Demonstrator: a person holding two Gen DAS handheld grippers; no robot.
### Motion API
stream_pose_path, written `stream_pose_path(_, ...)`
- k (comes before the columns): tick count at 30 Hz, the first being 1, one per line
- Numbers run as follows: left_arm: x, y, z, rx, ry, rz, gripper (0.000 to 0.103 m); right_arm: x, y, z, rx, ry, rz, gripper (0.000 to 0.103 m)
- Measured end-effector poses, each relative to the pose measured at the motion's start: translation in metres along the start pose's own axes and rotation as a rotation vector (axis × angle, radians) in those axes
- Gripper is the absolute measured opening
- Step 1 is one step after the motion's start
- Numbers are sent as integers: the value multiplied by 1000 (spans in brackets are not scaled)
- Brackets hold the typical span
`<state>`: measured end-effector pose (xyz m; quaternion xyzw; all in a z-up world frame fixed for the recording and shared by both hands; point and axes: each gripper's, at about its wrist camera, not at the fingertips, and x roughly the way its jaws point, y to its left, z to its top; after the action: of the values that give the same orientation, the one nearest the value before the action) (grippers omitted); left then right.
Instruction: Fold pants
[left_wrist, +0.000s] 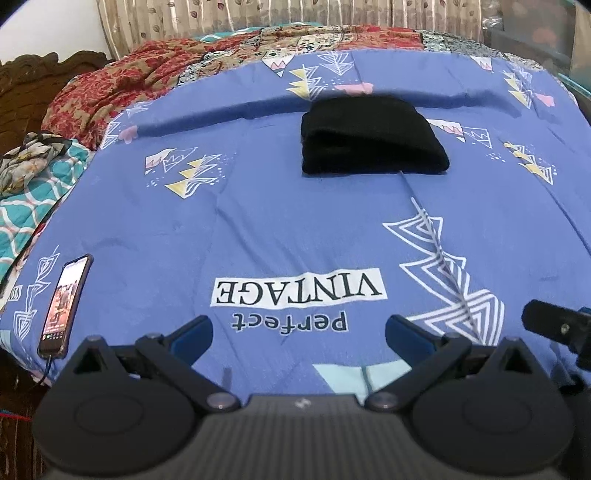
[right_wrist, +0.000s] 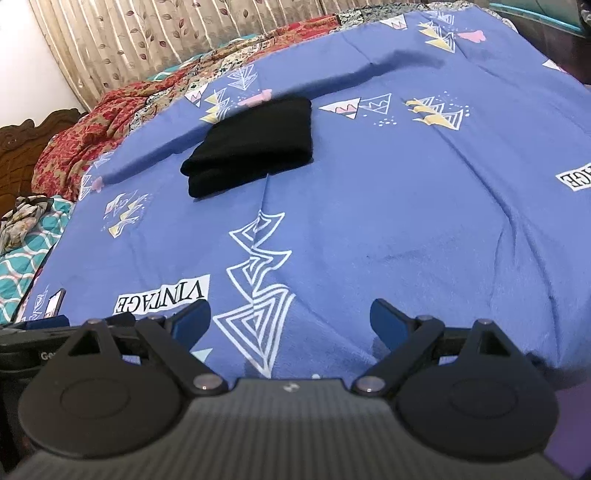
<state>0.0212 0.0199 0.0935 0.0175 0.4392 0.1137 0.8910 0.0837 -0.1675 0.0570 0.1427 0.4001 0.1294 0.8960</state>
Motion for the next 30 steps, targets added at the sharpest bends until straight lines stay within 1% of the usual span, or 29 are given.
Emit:
stream_pose_path(4, 0, -1, -1, 5, 5, 4, 103, -2, 6, 0, -8, -26, -13, 95)
stream_pose_path(15, -2, -4, -5, 9, 10, -1, 103, -4, 7, -1, -5, -49, -24, 95)
stream_pose_path(25, -2, 1, -8, -13, 27, -21, 103, -7, 8, -1, -12, -75, -30, 95)
stream_pose_path(30, -3, 5, -7, -36, 21, -49, 103, -11, 11, 0, -30, -101, -40, 95)
